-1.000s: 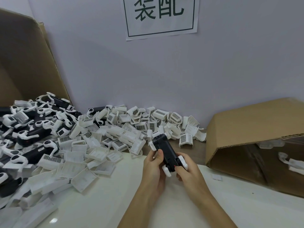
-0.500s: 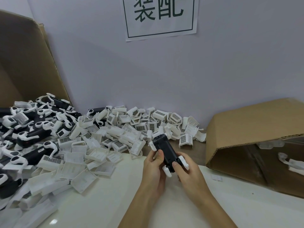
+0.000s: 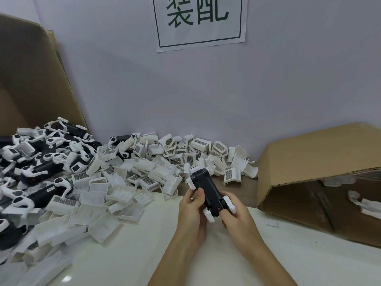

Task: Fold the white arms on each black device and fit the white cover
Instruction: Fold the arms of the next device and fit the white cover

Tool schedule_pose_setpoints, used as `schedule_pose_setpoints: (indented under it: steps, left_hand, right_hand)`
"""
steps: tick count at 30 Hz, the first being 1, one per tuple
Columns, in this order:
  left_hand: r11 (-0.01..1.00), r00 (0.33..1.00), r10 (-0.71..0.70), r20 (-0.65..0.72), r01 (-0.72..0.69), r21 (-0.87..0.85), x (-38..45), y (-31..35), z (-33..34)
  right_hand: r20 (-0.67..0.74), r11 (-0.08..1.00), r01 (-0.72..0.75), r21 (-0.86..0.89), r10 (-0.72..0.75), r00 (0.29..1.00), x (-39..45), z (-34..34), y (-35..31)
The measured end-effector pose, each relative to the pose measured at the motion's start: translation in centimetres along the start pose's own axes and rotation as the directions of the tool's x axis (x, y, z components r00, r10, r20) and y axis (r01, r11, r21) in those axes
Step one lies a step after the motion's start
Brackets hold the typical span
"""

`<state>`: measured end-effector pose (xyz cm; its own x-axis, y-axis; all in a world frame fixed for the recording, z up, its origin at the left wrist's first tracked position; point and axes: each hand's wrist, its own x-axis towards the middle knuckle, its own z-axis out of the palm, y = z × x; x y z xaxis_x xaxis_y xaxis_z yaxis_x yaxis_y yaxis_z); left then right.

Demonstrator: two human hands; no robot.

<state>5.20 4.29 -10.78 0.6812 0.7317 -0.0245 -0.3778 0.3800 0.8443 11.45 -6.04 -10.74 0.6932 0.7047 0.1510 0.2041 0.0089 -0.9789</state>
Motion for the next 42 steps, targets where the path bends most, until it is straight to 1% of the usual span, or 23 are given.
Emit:
schedule_pose_setpoints:
  steps: [4,10,16,19,21,24,27,29,30,32,35,38,40,42]
  left_hand:
    - [1.000,1.000,0.007,-0.013,-0.007,0.018,-0.1,0.1,0.2]
    - [0.998,1.000,0.008,-0.009,-0.007,0.059,0.0,0.0,0.0]
    - [0.998,1.000,-0.007,0.003,0.007,0.060,-0.1,0.2,0.0]
    - [0.999,1.000,-0.008,0.012,0.008,0.047,-0.1,0.2,0.0]
    - [0.997,1.000,-0.003,-0.015,0.004,0.071,0.1,0.1,0.0]
    - [0.994,0.999,-0.033,-0.035,0.036,0.105,0.2,0.1,0.1]
    - [0.988,0.996,-0.088,0.024,0.084,0.126,0.3,0.3,0.2]
    - [0.989,0.991,-0.107,0.080,0.098,0.111,0.3,0.4,0.4]
    - [0.991,0.990,-0.108,0.093,0.100,0.094,0.3,0.4,0.4]
    - [0.991,0.991,-0.121,0.057,0.117,0.068,0.2,0.8,0.5]
    - [0.985,0.985,-0.169,0.013,0.169,0.025,0.2,1.6,0.2]
    - [0.973,0.973,-0.229,-0.032,0.229,-0.027,0.6,1.9,-0.3]
    - [0.977,0.977,-0.209,-0.042,0.206,-0.062,0.6,2.1,-0.6]
    - [0.981,0.981,-0.185,-0.049,0.182,-0.060,0.5,2.2,-0.6]
  right_hand:
    - [0.002,0.998,0.048,-0.042,-0.048,0.999,-0.2,-0.1,-0.4]
    - [-0.034,0.996,0.077,-0.037,-0.079,0.996,-0.2,0.0,-0.2]
    - [-0.029,0.999,0.053,-0.002,-0.053,0.998,0.0,0.1,0.2]
    - [-0.106,0.996,0.087,0.004,-0.086,0.991,0.2,0.1,0.6]
    - [-0.185,0.993,0.116,0.002,-0.114,0.976,0.4,0.1,0.9]
    - [-0.242,0.984,0.175,-0.035,-0.178,0.954,0.5,0.3,1.1]
    - [-0.313,0.965,0.245,-0.095,-0.263,0.913,0.4,0.5,1.1]
    - [-0.330,0.945,0.292,-0.144,-0.324,0.887,0.3,0.5,1.0]
    - [-0.322,0.926,0.326,-0.191,-0.373,0.870,0.2,0.5,1.0]
    - [-0.278,0.855,0.400,-0.330,-0.493,0.825,0.1,0.5,1.2]
    - [-0.162,0.727,0.473,-0.497,-0.613,0.773,-0.1,0.7,1.4]
    - [-0.044,0.670,0.520,-0.529,-0.634,0.772,-0.3,0.8,1.3]
    - [0.001,0.657,0.543,-0.523,-0.636,0.771,-0.5,0.8,1.2]
    - [0.000,0.662,0.542,-0.517,-0.634,0.774,-0.8,0.8,0.8]
